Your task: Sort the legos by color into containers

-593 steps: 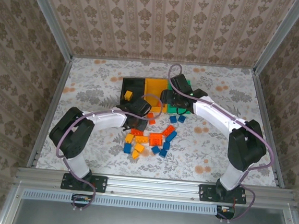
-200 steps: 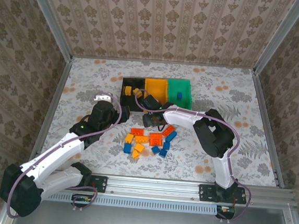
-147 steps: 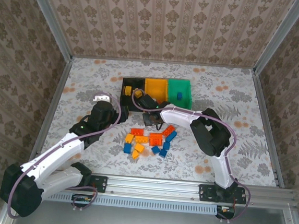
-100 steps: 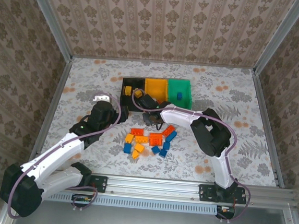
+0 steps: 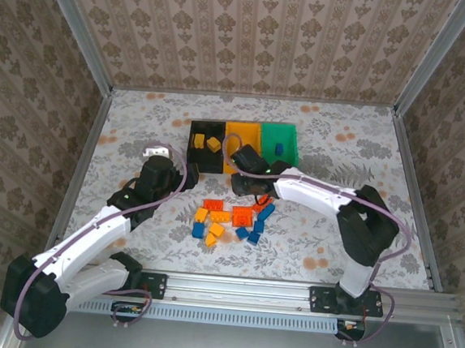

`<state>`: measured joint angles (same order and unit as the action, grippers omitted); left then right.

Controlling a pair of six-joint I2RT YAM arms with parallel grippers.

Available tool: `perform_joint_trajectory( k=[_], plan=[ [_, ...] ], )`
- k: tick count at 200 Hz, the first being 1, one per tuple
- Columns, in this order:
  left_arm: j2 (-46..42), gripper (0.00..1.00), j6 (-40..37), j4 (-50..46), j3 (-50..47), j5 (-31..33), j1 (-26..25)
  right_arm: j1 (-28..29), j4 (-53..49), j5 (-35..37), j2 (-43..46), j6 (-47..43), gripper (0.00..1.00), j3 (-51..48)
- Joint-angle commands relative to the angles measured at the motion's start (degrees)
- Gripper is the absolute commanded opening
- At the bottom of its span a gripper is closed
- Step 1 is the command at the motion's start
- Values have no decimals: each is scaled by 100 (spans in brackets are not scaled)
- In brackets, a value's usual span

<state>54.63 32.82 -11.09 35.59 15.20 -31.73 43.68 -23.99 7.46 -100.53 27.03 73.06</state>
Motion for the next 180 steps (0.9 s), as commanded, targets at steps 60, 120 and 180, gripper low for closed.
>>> perform_joint_trajectory(
  k=[60,120,180],
  plan=[
    [-5,100,0,-85,-27,-302,73,-837,-642,166,-1531,-70,27,2436],
    [29,100,-35,-130,3,-399,79,-989,-851,72,-1958,-86,63,3221],
    [32,100,-92,-78,29,-507,88,-919,-434,25,-83,531,69,865]
  ],
)
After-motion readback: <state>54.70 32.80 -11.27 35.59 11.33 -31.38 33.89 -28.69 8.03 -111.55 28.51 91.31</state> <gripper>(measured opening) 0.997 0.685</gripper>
